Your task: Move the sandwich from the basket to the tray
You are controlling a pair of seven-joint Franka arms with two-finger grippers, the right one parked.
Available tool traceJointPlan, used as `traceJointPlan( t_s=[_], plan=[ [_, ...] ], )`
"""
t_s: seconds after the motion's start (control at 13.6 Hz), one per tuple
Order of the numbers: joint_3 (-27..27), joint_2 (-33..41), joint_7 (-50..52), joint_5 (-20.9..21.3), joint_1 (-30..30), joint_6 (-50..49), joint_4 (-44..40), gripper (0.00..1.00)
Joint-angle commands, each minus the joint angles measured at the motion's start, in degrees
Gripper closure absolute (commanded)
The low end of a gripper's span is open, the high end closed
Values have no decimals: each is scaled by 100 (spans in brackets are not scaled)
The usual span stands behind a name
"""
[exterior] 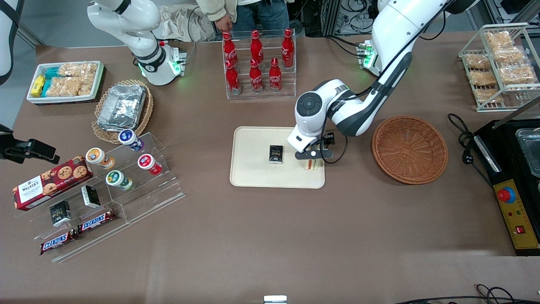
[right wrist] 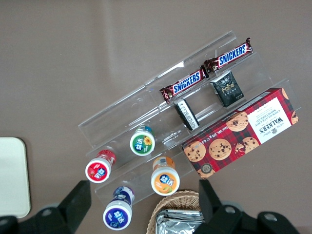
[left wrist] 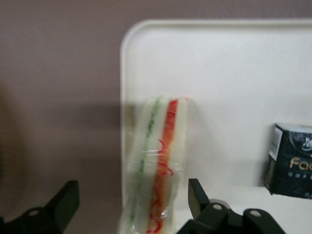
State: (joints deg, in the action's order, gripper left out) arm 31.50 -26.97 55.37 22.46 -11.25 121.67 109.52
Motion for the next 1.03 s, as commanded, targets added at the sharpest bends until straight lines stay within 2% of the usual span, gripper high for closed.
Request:
traceJointPlan(
  t_s=[0.0,0.15,0.22,0.74,0.81,0.96],
  plan=[
    [49,418,0,-284,157,-739,-685,0],
    [49,866,-393,-662,403,-889,-958,0],
    [49,1077,-595,-995,622,-1012,-1090,0],
    [-90,2334,-2456,-2174,1537,-2777,-1758,0],
    [-631,2475,-2757,-2428,1451,-3058,-1907,0],
    [-1992,2643,-3266,-2712,750,-3638,-2215,0]
  ],
)
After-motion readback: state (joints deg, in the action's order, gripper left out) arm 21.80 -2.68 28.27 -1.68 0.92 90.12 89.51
